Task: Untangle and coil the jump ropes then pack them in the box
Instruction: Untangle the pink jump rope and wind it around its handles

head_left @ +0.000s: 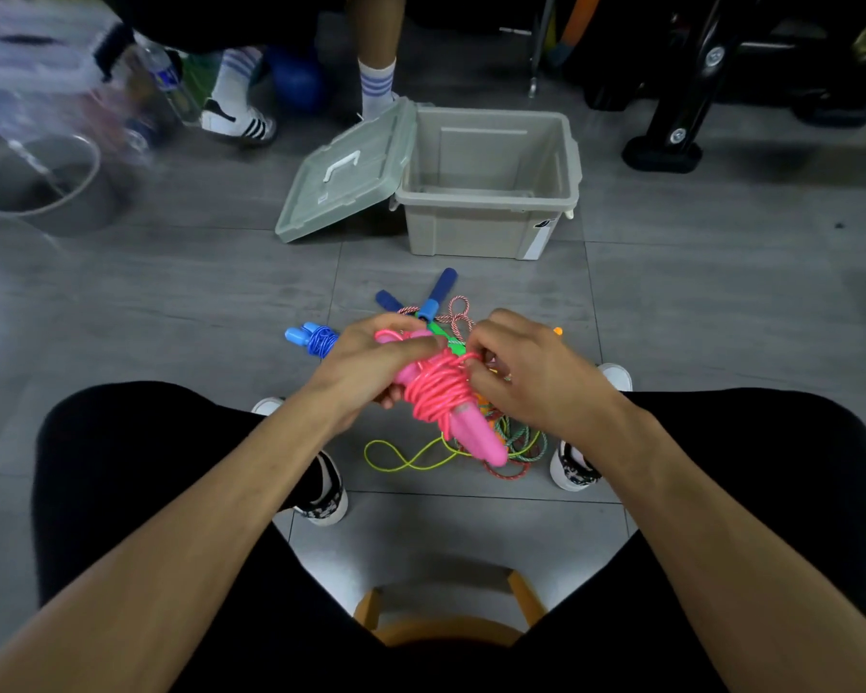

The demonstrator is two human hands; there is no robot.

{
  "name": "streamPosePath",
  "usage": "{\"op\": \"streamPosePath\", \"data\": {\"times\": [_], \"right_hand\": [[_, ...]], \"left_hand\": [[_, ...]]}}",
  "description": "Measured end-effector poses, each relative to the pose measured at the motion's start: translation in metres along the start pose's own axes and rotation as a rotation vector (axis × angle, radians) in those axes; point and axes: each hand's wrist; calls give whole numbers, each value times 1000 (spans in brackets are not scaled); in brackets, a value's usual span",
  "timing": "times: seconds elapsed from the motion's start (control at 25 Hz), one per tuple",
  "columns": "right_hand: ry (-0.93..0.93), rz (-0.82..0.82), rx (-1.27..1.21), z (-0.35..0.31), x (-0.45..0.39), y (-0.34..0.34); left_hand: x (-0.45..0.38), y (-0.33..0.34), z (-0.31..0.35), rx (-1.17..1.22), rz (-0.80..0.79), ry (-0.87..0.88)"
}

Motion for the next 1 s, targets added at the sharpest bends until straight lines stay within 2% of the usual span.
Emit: {"op": "streamPosePath", "data": {"times": [0.08,0.16,0.36,0.6,0.68,0.76,0.88,1.0], "right_hand": [[-66,-48,73,3,4,2],[-84,-88,138,6,7,4],[-82,-220,228,4,10,13],[-149,-144,257,-1,19,4],[-102,-112,214,7,23,2],[38,-61,118,22,26,2],[220,-103,65,41,32,8],[285,-222,76,47,35,18]], "left_hand": [[3,-1,-3,-90,-114,12],[4,2,-9,-120,-139,-5],[-13,8,-29,-108,164,24],[-29,5,-39,-111,288,41],[-32,7,-43,-42,274,31],[-32,8,-43,37,250,14],[-30,11,-43,121,174,-30],[-24,18,-49,161,68,-125]]}}
Point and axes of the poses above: each hand's wrist, its own x-axis away from the middle knuckle, its own y-axis out of the palm, z = x × y
